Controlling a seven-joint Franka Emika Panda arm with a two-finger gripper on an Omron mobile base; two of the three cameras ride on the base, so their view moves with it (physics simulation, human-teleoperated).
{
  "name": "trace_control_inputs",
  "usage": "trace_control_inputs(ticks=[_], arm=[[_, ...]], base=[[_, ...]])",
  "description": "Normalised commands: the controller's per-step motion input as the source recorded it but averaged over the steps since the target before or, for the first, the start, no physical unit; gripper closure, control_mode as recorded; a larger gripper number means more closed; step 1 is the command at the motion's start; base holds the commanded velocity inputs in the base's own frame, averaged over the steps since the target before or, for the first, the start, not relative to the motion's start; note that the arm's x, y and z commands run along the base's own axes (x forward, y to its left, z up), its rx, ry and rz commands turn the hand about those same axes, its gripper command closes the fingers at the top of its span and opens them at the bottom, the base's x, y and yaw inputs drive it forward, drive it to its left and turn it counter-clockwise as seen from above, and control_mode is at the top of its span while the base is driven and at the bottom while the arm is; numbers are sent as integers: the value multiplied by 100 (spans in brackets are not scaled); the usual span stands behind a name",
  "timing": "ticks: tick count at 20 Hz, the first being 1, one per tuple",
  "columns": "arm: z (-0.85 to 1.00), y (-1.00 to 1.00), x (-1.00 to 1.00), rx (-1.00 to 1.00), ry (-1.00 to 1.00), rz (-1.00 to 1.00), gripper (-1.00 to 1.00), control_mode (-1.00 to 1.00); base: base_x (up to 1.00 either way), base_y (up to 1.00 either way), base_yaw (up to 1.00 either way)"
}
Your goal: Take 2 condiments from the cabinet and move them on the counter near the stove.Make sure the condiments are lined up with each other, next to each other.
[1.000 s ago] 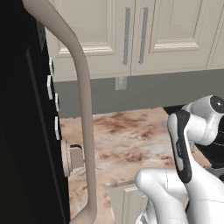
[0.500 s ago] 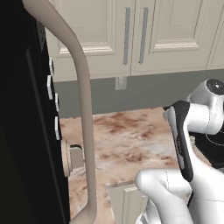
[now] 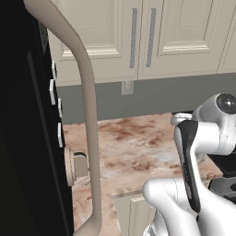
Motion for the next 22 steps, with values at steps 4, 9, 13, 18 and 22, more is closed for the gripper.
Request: trace_control_inputs(ticks=[4,9,13,18,22], arm=[[12,17,0,2,-1,0,-100,-100],[4,6,0,0,7,7,-100,-100],[0,11,-2,-1,11,12,-100,-100],[0,21,-15,-5,2,8,-100,-100],[0,29,-11,-3,0,0,-100,-100]], base=[[0,0,0],[0,0,0],[0,0,0],[0,0,0],[0,0,0]])
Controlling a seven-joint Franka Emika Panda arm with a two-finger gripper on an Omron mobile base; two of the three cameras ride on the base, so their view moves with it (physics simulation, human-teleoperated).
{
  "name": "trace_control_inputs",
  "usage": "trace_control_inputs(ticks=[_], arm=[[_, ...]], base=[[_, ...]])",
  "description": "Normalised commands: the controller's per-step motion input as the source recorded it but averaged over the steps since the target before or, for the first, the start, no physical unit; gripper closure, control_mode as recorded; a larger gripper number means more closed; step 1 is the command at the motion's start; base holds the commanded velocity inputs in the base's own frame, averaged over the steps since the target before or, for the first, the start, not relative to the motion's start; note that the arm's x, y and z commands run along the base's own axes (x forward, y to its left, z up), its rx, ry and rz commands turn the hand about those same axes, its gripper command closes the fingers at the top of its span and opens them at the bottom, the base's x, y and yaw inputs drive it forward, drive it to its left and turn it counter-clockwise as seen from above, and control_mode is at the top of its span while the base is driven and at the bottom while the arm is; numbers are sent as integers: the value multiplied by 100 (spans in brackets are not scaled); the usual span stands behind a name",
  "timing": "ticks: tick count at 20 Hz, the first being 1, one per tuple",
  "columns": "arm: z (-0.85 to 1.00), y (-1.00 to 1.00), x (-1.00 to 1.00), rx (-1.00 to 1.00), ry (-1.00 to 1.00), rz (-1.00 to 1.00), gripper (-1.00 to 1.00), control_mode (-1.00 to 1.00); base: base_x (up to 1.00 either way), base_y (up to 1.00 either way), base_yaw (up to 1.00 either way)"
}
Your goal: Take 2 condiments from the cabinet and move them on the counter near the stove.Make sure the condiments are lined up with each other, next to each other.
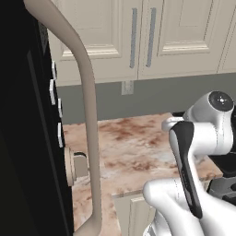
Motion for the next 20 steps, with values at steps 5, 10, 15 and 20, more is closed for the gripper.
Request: trace_control_inputs(ticks=[5,10,15,20], arm=[[0,21,-14,-2,0,0,-100,-100],[0,12,-20,-1,0,0,-100,-100],[0,3,-8,0,0,1,100,-100],[-1,0,-1,0,0,0,100,-100]], base=[[0,0,0],[0,0,0],[0,0,0],[0,0,0]])
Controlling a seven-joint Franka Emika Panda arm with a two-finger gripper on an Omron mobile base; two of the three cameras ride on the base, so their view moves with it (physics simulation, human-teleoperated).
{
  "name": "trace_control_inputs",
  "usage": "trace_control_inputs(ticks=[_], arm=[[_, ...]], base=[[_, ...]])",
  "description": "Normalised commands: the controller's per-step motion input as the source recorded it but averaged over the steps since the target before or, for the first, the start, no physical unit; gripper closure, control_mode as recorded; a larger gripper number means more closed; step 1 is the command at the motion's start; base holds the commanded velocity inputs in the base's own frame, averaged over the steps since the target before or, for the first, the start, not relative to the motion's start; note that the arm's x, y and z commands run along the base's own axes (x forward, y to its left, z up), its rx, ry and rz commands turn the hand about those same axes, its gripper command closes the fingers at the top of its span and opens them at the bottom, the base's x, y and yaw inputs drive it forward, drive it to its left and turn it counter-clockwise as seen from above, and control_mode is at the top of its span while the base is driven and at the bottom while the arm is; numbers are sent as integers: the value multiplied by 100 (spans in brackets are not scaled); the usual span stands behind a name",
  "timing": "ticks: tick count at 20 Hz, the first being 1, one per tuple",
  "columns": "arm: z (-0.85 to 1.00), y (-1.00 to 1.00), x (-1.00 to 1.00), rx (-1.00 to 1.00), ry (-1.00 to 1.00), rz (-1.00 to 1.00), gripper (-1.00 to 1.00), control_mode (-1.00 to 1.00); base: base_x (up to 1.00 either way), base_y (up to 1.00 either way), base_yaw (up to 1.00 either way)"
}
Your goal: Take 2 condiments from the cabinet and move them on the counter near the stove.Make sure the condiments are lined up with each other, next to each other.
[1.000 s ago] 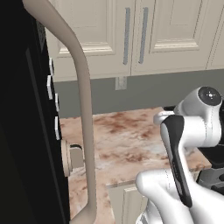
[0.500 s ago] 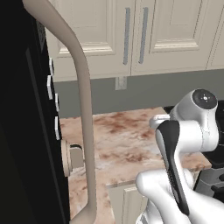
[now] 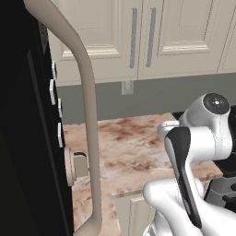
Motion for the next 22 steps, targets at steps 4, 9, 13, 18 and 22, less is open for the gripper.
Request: trace_control_inputs(ticks=[4,9,13,18,22], arm=[[-4,0,-17,0,0,0,100,-100],[0,0,-23,0,0,0,100,-100],[0,-7,-16,0,0,0,100,-100],[0,-4,-14,0,-3,0,100,-100],[0,0,0,0,-14,0,100,-100]], base=[[0,0,0],[0,0,0],[0,0,0],[0,0,0],[0,0,0]])
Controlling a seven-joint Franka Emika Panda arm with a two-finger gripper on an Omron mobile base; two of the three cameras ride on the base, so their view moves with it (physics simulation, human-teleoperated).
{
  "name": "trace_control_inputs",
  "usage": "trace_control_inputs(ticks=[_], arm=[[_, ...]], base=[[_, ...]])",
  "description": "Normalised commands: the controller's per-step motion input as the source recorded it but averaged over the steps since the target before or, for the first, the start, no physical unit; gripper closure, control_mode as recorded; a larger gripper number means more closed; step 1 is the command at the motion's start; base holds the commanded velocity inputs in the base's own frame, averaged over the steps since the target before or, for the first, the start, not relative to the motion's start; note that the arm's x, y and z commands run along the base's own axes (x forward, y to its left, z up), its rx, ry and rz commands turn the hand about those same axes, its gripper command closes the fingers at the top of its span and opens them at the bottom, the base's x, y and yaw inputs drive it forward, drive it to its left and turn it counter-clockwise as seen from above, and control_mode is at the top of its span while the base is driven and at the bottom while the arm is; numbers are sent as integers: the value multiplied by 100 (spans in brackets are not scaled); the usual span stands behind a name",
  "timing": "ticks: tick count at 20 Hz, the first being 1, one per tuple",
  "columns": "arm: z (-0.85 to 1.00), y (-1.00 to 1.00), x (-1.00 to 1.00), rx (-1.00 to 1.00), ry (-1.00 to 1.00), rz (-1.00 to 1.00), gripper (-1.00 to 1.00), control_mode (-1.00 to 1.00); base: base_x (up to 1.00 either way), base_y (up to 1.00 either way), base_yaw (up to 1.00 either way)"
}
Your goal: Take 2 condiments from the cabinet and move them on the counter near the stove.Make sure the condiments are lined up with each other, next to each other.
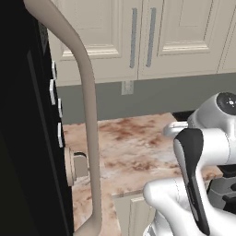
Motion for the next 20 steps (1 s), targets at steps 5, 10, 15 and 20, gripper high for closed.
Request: trace_control_inputs(ticks=[5,10,15,20], arm=[[0,0,-1,0,-13,0,100,100],[0,0,0,0,0,0,100,100],[0,0,0,0,0,0,100,100],[0,0,0,0,0,0,100,100]], base=[[-1,0,0],[-11,-6,1],[-10,-15,4],[-30,-33,5]])
